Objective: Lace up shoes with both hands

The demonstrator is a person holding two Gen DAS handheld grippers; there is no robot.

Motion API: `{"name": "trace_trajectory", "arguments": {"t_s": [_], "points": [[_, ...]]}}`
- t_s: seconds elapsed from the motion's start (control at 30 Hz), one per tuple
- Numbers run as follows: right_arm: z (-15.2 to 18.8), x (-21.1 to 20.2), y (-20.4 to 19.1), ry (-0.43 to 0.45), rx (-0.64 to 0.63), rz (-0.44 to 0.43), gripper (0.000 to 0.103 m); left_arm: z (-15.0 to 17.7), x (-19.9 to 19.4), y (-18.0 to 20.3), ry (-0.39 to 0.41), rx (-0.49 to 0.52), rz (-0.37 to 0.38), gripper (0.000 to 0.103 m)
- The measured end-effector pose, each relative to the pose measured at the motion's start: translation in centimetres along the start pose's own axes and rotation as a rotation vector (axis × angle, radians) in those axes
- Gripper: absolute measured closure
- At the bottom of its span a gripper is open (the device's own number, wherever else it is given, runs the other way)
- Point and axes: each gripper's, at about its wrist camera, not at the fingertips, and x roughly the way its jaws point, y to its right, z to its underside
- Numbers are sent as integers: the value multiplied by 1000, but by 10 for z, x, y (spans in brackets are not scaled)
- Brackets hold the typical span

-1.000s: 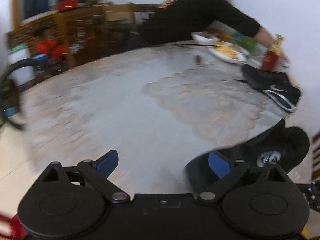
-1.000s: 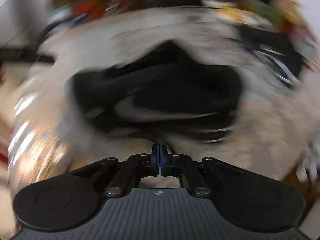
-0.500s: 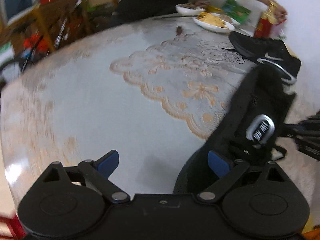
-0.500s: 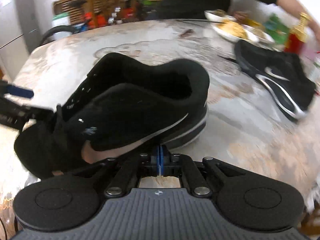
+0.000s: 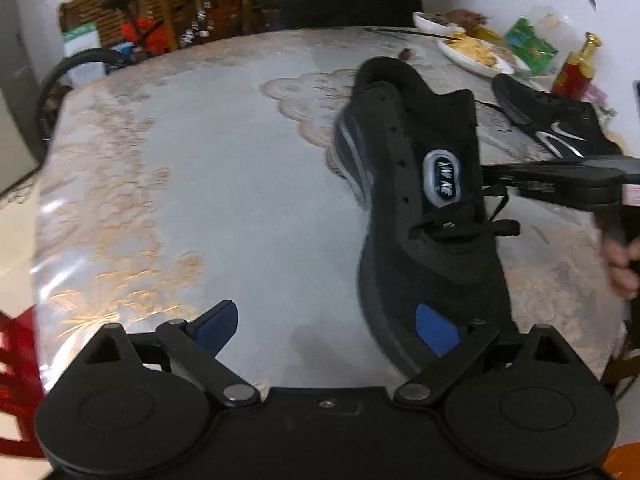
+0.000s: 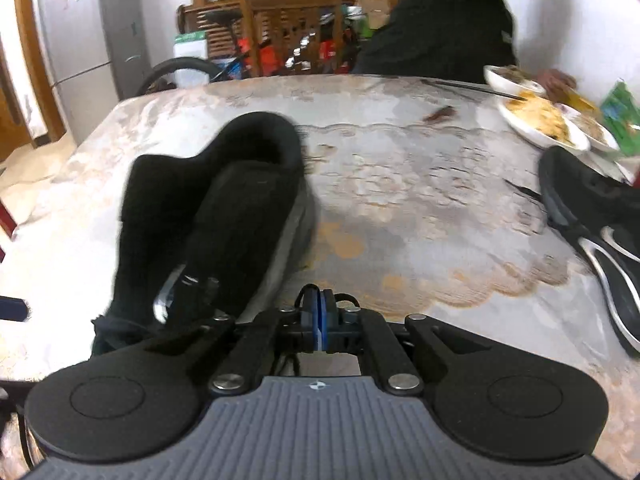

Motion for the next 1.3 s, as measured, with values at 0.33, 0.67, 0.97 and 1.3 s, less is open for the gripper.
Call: {"name": "trace_trajectory", "arguments": {"t_s": [0.33, 0.67, 0.97, 1.3], "points": [[73, -65, 25, -148, -3, 141, 82, 26, -30, -30, 17, -105, -4, 7], [88, -94, -62, -61, -699, -56, 65, 61, -39, -52, -8, -183, 33, 7], [70, -32, -72, -187, -902, -226, 68, 61, -48, -37, 23, -225, -2, 7], [52, -64, -48, -158, -701, -345, 102, 43, -50, -27, 104, -322, -58, 7]]}}
